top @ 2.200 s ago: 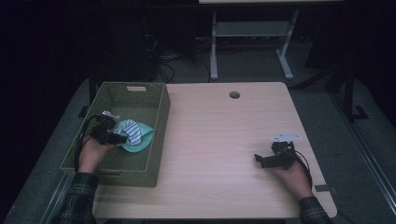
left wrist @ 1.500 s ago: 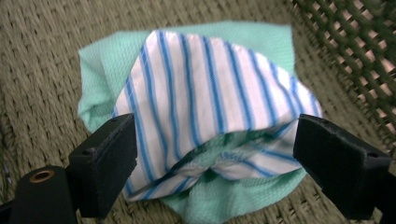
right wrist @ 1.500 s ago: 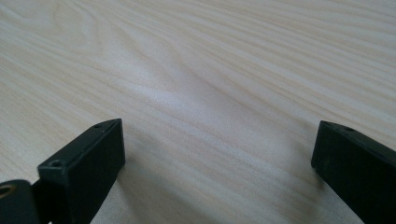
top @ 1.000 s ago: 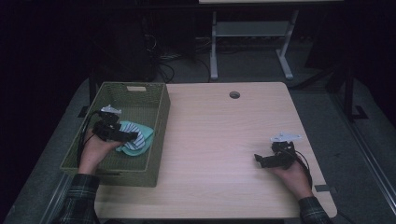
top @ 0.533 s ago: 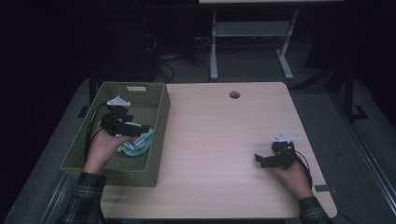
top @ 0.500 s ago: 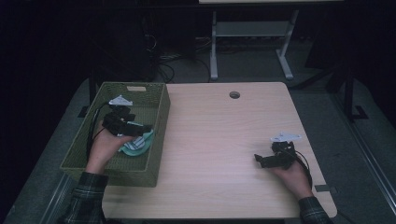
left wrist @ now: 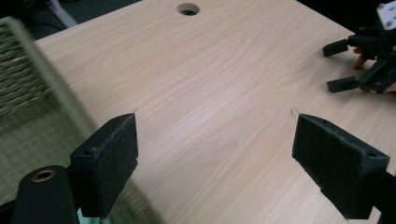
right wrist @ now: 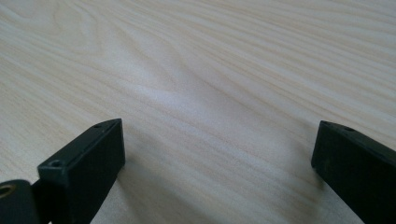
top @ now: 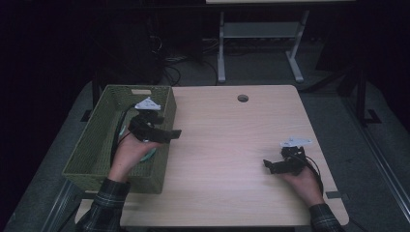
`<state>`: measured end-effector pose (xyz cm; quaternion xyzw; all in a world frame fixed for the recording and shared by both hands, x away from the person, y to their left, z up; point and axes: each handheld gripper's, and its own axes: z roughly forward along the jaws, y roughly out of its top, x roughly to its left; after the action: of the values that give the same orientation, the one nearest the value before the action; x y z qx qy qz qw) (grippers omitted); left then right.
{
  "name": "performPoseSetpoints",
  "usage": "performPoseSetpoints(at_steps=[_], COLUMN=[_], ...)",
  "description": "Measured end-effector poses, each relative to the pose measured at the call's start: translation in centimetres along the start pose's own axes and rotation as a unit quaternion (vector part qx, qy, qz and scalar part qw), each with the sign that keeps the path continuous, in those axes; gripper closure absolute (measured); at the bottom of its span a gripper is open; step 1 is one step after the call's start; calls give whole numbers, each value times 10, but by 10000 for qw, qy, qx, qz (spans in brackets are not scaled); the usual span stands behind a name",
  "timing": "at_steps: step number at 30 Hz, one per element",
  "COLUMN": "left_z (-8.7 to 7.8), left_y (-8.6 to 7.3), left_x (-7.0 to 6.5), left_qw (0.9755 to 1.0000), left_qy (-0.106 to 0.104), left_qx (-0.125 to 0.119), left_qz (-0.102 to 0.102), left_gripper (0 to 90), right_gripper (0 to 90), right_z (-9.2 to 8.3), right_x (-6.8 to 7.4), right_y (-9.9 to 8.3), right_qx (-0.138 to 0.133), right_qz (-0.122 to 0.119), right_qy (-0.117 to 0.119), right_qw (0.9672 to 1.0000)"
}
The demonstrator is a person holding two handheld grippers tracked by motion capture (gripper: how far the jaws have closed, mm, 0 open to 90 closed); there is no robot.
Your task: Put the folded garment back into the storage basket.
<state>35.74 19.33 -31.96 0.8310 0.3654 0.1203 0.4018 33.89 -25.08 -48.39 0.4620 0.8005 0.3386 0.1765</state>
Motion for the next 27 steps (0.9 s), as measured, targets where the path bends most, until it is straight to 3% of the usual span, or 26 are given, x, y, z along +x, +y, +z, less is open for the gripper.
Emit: performPoseSetpoints(at_steps=[7, 14, 27], left_z=[21, 43, 86], left_y=[6, 6, -7], left_x=[-22, -43, -76], left_qw=[9996, 9987, 9963], left_qy=[-244, -374, -507], left_qx=[-29, 91, 270], left_qz=[139, 327, 644], left_gripper=[138, 138, 137], right_gripper=[22, 22, 22], right_z=[0, 0, 0], right_x=[0, 0, 0], right_y=[0, 0, 0], right_qx=[1, 2, 0], right_qz=[-3, -1, 1], right_qy=[1, 0, 0], right_qw=[10000, 10000, 10000])
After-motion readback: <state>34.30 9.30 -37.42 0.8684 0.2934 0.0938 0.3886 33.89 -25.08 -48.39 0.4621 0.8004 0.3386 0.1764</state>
